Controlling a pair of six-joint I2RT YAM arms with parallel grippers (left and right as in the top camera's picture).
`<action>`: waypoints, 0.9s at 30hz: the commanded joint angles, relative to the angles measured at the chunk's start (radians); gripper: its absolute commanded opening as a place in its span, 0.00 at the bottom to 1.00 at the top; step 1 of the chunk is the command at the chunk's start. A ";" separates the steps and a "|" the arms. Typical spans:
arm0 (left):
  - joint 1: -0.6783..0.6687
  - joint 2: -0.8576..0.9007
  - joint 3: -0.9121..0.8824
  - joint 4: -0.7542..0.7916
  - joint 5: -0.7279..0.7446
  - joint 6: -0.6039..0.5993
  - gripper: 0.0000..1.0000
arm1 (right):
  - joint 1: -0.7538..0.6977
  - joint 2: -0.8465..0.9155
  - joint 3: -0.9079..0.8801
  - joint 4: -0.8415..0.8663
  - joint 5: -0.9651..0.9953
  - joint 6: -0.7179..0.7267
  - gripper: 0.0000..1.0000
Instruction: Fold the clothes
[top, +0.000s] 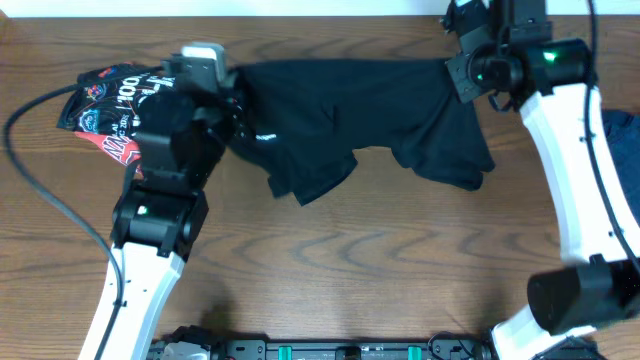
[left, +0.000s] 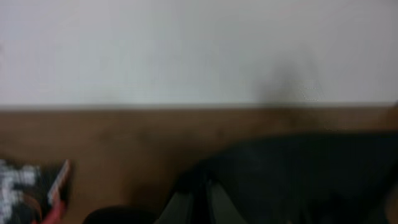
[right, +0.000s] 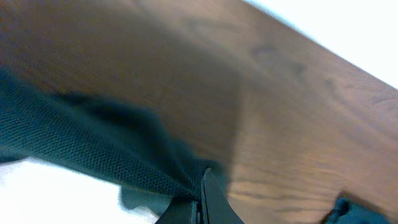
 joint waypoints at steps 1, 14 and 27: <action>0.005 0.018 0.023 -0.064 0.033 -0.004 0.06 | -0.027 0.063 0.004 -0.007 0.004 -0.014 0.01; 0.005 0.091 0.023 0.050 -0.017 0.003 0.06 | -0.143 0.158 0.004 0.011 -0.050 0.101 0.42; 0.005 0.151 0.023 0.068 -0.017 0.003 0.06 | 0.045 0.161 -0.106 -0.138 -0.237 -0.055 0.37</action>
